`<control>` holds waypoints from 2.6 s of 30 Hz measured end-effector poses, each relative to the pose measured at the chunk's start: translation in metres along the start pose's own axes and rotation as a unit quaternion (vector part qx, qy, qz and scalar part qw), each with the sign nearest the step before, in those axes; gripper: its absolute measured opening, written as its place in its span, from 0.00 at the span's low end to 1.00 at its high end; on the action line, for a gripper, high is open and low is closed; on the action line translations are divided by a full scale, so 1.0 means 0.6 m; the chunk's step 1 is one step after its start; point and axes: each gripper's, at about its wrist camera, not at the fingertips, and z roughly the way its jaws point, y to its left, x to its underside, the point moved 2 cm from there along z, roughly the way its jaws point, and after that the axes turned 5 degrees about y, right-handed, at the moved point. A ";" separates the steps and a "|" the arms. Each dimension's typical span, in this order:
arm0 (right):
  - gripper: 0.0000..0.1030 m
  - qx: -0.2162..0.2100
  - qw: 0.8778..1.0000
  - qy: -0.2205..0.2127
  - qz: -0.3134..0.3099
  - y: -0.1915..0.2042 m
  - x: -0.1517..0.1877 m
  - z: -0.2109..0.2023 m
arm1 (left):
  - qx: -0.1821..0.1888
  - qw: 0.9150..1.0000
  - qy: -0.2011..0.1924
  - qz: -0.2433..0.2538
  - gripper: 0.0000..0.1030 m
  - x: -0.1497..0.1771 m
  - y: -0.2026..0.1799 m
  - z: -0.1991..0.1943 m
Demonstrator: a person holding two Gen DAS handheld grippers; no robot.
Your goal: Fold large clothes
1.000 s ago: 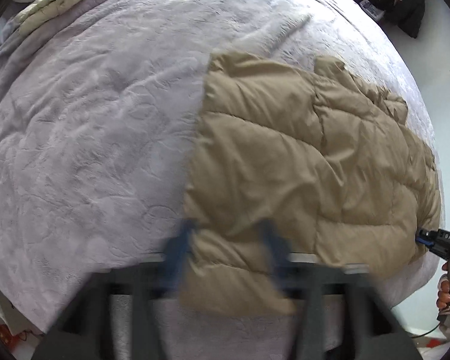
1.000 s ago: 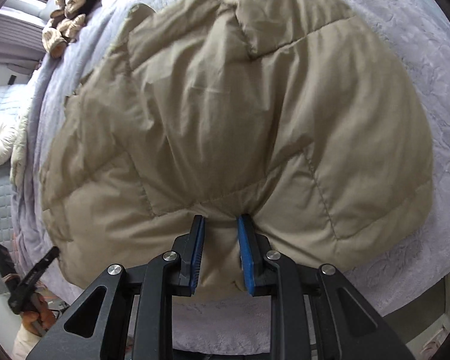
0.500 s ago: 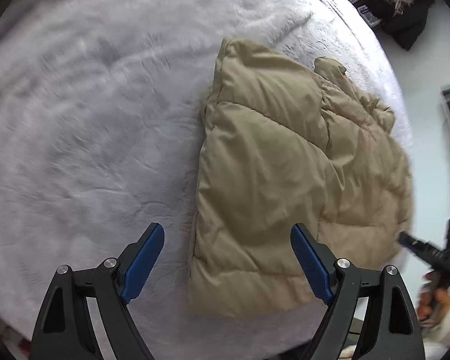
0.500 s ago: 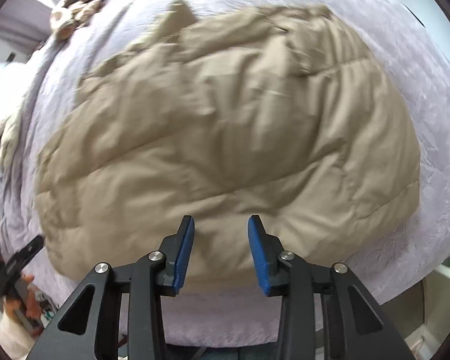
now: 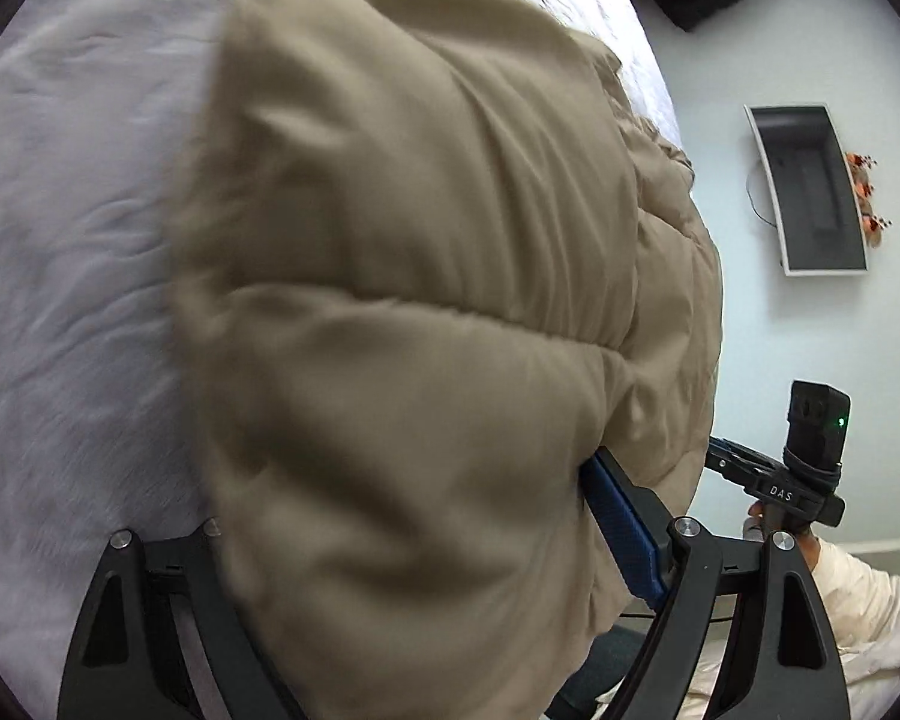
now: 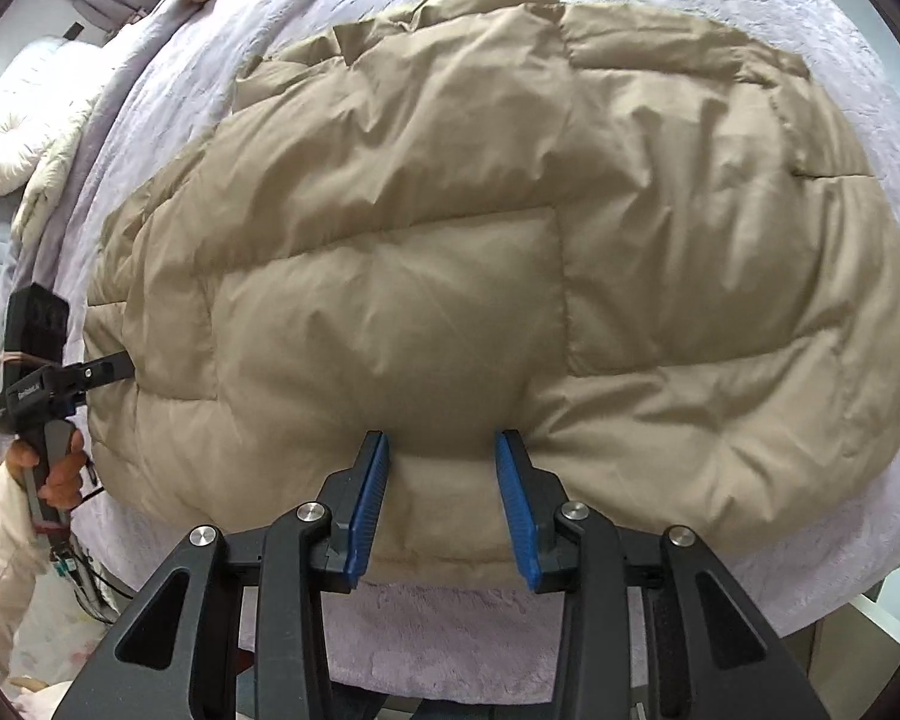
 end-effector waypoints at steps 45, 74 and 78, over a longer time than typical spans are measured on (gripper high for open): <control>0.06 -0.397 0.908 0.021 0.136 -0.194 -0.059 0.035 | -0.190 0.977 0.012 0.092 0.28 -0.010 -0.655 0.172; 0.60 -0.389 0.865 -0.143 0.282 -0.604 0.084 -0.150 | -0.167 0.961 0.039 0.215 0.80 0.008 -0.783 0.396; 0.60 -0.443 0.846 -0.153 0.256 -0.605 0.026 -0.161 | -0.183 0.955 0.036 0.229 0.80 0.007 -0.791 0.391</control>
